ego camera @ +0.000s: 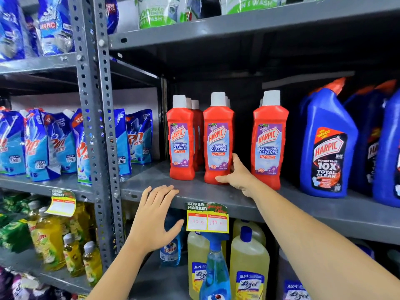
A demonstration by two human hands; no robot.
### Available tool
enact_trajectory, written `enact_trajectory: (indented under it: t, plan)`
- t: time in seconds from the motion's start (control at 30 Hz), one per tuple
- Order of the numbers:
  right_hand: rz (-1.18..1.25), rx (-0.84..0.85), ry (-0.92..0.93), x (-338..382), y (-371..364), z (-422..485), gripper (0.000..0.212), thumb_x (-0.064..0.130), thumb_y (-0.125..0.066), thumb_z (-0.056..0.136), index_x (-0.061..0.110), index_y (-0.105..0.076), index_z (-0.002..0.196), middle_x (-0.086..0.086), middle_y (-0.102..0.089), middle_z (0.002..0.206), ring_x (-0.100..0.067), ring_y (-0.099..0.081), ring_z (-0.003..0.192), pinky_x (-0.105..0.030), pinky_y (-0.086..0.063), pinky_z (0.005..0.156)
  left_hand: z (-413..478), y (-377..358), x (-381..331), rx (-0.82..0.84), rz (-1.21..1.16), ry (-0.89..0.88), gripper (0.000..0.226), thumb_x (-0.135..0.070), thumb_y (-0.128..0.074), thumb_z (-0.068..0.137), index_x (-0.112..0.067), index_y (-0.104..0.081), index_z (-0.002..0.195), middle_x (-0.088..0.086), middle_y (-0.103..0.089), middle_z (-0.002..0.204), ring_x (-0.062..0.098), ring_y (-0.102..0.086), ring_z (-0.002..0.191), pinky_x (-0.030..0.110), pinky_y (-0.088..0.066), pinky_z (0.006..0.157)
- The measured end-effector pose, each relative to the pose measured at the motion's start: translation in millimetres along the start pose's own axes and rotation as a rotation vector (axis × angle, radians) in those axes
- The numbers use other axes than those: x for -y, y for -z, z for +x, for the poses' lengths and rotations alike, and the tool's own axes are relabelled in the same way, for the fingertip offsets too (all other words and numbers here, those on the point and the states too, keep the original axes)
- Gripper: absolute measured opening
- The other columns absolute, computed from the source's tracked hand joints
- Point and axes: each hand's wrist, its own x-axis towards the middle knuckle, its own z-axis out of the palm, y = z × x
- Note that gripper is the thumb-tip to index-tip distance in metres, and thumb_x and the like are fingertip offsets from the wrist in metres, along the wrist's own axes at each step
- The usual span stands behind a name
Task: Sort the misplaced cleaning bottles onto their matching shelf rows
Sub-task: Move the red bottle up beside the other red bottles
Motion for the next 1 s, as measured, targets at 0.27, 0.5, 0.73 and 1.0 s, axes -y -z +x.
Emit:
enact_trajectory:
  t: [0.27,0.5,0.73,1.0]
  plan:
    - [-0.081,-0.024,0.031,-5.1,-3.4,4.3,0.088,0.009,-0.081,0.078,0.02,-0.028,0.148,-0.006,-0.051,0.144,-0.02,-0.05,0.13,-0.04,-0.044,0.107,-0.6,0.4,2.2,-0.025,-0.057,-0.026,0.069,-0.05,-0.063,0.079,-0.02,-0.047,0.139,-0.002,-0.048,0.142,0.02,-0.039,0.135,0.045,-0.015,0.12]
    - [-0.094,-0.021,0.015,-6.8,-2.1,4.8,0.087,0.008,-0.08,0.079,0.022,-0.028,0.147,-0.004,-0.053,0.142,-0.013,-0.051,0.118,-0.031,-0.044,0.099,-0.8,-1.2,9.7,-0.012,-0.077,-0.073,0.072,-0.05,-0.062,0.079,-0.019,-0.045,0.141,-0.002,-0.046,0.144,0.021,-0.037,0.137,0.05,-0.017,0.118]
    - [-0.187,-0.075,-0.005,-4.9,-3.3,-0.6,0.093,0.017,-0.085,0.074,0.021,-0.027,0.147,-0.005,-0.054,0.142,-0.013,-0.052,0.113,-0.028,-0.042,0.093,-2.1,-4.4,17.5,-0.018,-0.067,-0.129,0.076,-0.051,-0.062,0.079,-0.018,-0.041,0.144,0.001,-0.045,0.145,0.024,-0.034,0.139,0.051,-0.018,0.118]
    - [-0.152,-0.887,0.462,12.7,-20.2,-90.4,0.041,0.04,-0.072,0.079,0.033,-0.056,0.115,0.015,-0.068,0.096,0.001,-0.065,0.078,-0.005,-0.046,0.066,-30.2,-20.1,29.7,-0.025,-0.162,-0.188,0.079,-0.041,-0.056,0.09,-0.016,-0.019,0.155,0.009,-0.011,0.165,0.029,-0.006,0.151,0.046,-0.002,0.122]
